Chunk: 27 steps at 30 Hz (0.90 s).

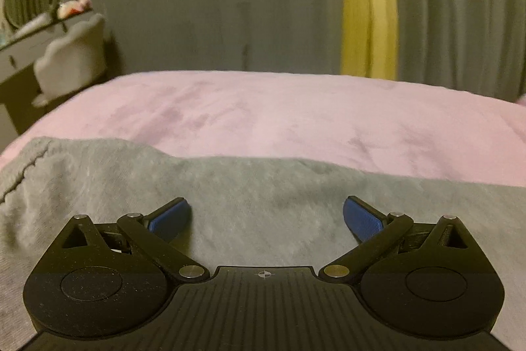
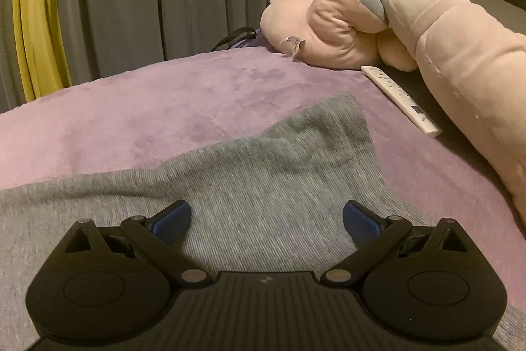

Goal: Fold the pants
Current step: 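Move the right gripper to the pant leg cuff and close on it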

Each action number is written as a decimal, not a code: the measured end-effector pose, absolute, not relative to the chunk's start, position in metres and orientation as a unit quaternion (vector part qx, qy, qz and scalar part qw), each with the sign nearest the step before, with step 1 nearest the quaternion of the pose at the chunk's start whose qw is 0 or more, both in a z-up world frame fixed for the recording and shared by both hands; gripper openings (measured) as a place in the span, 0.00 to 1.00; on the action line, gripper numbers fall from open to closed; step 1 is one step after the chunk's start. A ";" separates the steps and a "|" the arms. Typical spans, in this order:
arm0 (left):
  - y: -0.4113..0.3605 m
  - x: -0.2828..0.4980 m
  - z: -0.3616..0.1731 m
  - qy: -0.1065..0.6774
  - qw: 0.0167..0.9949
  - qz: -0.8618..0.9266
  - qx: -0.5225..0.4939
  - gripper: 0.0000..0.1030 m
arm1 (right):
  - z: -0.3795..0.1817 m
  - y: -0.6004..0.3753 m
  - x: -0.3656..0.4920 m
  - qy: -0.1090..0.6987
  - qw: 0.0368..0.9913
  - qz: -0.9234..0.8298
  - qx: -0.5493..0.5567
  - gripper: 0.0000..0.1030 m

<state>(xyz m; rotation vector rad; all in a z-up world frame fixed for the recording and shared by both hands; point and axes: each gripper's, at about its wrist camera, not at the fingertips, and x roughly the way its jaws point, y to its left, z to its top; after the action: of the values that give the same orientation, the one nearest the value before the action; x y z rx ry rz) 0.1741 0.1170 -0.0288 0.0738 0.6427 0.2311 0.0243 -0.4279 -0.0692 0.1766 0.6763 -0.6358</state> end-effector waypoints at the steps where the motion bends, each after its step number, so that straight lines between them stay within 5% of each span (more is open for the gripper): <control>1: 0.117 0.180 -0.030 0.314 0.940 0.127 0.046 1.00 | -0.070 -0.429 0.024 0.324 0.891 -0.306 0.087 0.96; 7: 0.124 0.198 -0.019 0.340 0.920 0.188 0.054 1.00 | -0.072 -0.425 0.022 0.317 0.893 -0.309 0.085 0.96; 15: 0.122 0.129 -0.007 0.361 0.920 0.142 0.059 1.00 | -0.071 -0.424 0.022 0.315 0.893 -0.309 0.085 0.96; 21: 0.155 0.120 0.001 0.395 0.869 0.272 0.118 1.00 | -0.049 -0.440 0.021 0.381 0.878 -0.271 0.105 0.96; 27: 0.172 0.087 0.035 0.398 0.882 0.250 0.018 1.00 | -0.005 -0.465 -0.076 0.333 0.866 -0.292 0.233 0.96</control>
<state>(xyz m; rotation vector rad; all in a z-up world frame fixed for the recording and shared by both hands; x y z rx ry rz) 0.0871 0.1718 0.0354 0.0374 0.8298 0.5206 -0.0758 -0.4653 -0.0047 0.4874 0.6972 -0.6120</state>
